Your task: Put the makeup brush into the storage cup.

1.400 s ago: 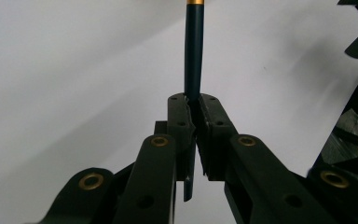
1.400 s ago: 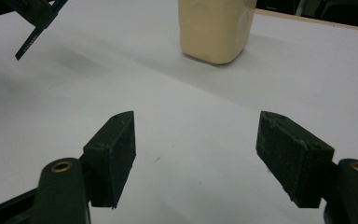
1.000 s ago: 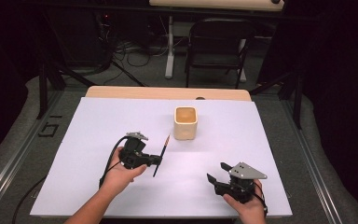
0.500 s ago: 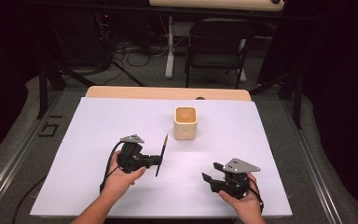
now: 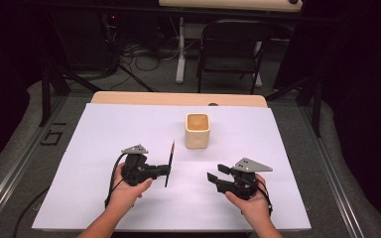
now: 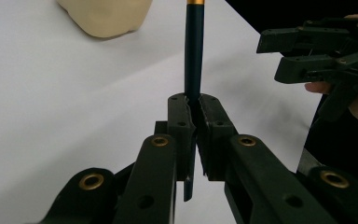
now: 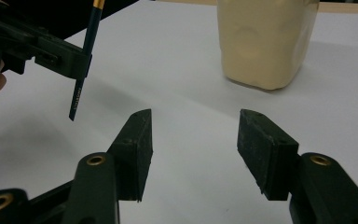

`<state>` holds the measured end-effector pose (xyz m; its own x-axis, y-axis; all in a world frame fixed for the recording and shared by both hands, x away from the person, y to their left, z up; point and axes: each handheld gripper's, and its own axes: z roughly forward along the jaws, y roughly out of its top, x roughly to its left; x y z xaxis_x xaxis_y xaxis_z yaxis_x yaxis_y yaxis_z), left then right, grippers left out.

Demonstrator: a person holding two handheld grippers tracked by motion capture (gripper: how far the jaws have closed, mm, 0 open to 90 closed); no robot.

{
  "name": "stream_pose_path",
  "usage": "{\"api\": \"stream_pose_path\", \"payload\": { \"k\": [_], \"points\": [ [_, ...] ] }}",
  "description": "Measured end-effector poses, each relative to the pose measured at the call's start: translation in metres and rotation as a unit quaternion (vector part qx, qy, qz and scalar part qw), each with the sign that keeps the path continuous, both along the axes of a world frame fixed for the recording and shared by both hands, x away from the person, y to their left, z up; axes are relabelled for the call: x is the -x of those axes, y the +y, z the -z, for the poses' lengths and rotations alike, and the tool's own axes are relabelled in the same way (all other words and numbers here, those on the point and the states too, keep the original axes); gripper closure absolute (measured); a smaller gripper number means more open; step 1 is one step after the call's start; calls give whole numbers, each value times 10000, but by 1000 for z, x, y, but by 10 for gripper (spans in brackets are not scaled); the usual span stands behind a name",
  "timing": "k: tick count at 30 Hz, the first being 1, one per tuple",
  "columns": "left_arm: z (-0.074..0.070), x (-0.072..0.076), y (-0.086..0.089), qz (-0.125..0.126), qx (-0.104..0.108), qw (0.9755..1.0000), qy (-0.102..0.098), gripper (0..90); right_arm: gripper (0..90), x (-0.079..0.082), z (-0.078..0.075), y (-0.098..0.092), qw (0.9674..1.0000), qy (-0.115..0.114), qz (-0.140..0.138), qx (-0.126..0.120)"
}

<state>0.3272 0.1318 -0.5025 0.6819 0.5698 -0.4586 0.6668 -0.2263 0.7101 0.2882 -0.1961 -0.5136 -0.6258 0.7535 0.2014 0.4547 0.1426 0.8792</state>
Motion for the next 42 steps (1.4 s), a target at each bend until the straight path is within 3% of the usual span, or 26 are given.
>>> {"api": "stream_pose_path", "payload": {
  "k": [12, 21, 27, 35, 42],
  "points": [
    [5, 0, -2, -31, 10, 10000, -42, 848, 536, -18, -6, 15, 9997, 172, -186, -10],
    [7, 1, -3, -44, 88, 9999, -67, 848, 603, -32, -10, 24, 9980, 469, -286, -298],
    [9, 2, -6, -52, 69, 9999, -55, 848, 619, -37, -13, 31, 9970, 520, -352, -446],
    [14, 5, -11, -28, 15, 10000, -35, 848, 659, -44, -15, 43, 9898, 817, -558, -1028],
    [16, 7, -14, -16, 73, 10000, -40, 848, 676, -48, -16, 54, 9853, 955, -676, -1247]
  ]
}}
